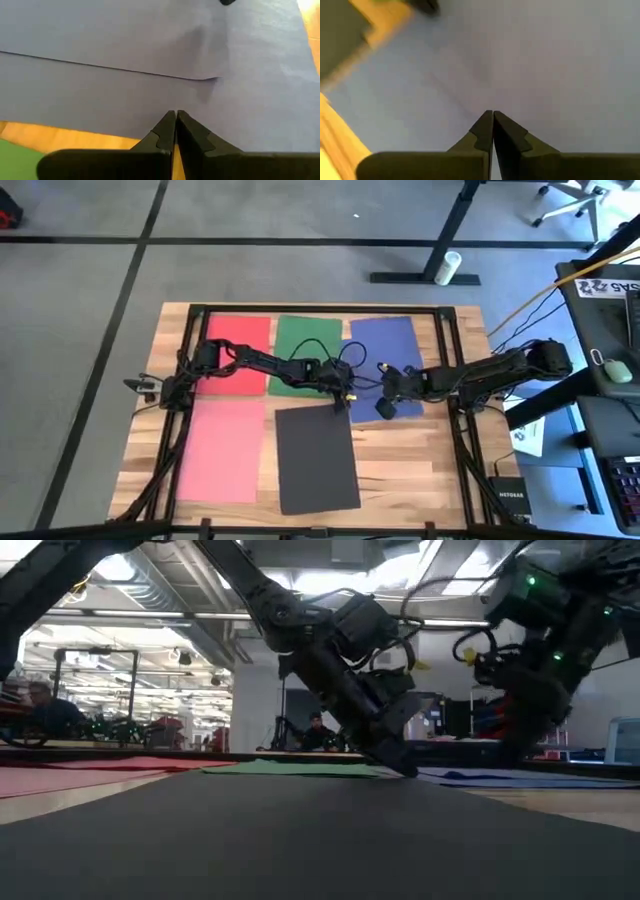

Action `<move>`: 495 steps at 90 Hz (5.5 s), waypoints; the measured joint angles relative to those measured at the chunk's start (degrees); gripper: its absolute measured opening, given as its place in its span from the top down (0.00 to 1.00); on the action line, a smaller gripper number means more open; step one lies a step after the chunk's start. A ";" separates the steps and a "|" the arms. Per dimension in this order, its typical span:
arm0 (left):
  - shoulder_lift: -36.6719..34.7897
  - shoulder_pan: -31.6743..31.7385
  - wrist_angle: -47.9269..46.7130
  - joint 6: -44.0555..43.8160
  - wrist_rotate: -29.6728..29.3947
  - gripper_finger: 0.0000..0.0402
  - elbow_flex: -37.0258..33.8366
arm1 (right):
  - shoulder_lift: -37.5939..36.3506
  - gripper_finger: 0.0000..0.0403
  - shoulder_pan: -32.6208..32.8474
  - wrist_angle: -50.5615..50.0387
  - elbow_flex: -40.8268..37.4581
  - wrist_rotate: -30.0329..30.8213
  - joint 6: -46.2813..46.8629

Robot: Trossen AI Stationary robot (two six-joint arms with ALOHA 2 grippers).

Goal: Organize paper
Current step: Stack the violet paper on top of the violet papers

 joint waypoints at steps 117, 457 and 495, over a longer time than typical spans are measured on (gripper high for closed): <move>0.03 -0.02 0.42 0.56 0.96 1.00 0.02 | 2.45 1.00 7.18 10.11 0.02 -19.48 -2.49; 0.73 1.56 -9.56 7.52 0.48 1.00 5.42 | 16.09 0.75 11.42 7.43 3.76 15.11 -8.91; 0.73 1.53 -9.56 7.52 0.48 1.00 5.42 | 16.09 0.94 11.42 7.34 3.65 15.55 -9.06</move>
